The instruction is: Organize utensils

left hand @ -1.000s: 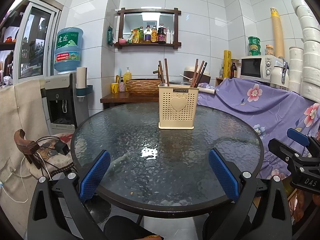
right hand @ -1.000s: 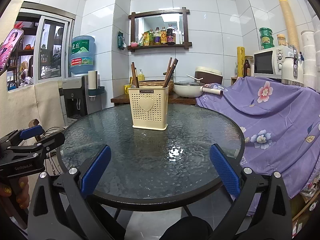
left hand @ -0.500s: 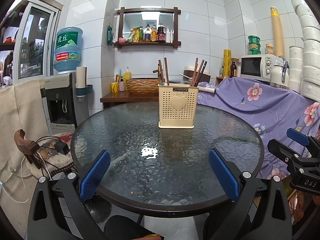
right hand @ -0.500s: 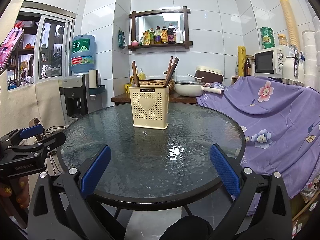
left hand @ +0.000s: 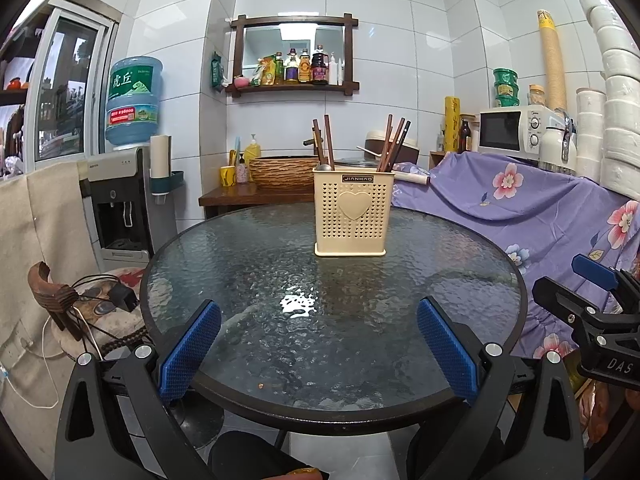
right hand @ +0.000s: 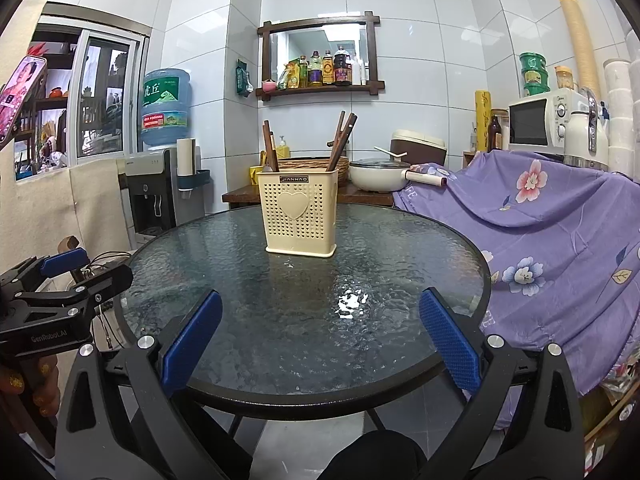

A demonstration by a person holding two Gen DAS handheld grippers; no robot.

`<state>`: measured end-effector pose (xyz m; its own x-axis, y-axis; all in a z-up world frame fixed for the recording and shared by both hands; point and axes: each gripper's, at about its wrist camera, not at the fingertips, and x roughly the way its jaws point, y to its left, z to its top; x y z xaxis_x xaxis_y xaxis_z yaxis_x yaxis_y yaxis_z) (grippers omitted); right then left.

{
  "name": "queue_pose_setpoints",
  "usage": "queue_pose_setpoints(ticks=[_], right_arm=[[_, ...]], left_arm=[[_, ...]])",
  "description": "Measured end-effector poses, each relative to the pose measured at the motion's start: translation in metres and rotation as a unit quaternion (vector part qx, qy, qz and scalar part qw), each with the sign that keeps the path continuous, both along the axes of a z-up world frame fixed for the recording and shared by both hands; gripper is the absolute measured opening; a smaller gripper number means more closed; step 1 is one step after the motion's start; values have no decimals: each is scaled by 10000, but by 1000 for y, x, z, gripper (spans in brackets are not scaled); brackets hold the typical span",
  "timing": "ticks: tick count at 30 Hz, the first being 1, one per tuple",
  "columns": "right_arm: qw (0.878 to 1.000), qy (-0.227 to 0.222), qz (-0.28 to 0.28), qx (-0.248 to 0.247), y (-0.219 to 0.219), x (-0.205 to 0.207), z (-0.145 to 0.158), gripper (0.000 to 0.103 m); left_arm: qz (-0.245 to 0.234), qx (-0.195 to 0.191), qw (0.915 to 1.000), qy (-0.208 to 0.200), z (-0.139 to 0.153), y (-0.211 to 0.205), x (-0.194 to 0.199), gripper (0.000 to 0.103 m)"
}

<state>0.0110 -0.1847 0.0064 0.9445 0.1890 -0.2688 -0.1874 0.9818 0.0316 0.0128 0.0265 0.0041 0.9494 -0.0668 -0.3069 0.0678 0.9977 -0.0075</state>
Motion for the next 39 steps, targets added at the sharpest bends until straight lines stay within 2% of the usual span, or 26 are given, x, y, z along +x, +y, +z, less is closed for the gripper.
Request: queue_pose_setpoints(ticks=[39], right_arm=[[10000, 36, -5, -10, 1, 0, -2, 97]], left_arm=[[-64, 25, 10000, 46, -1, 4, 1, 96]])
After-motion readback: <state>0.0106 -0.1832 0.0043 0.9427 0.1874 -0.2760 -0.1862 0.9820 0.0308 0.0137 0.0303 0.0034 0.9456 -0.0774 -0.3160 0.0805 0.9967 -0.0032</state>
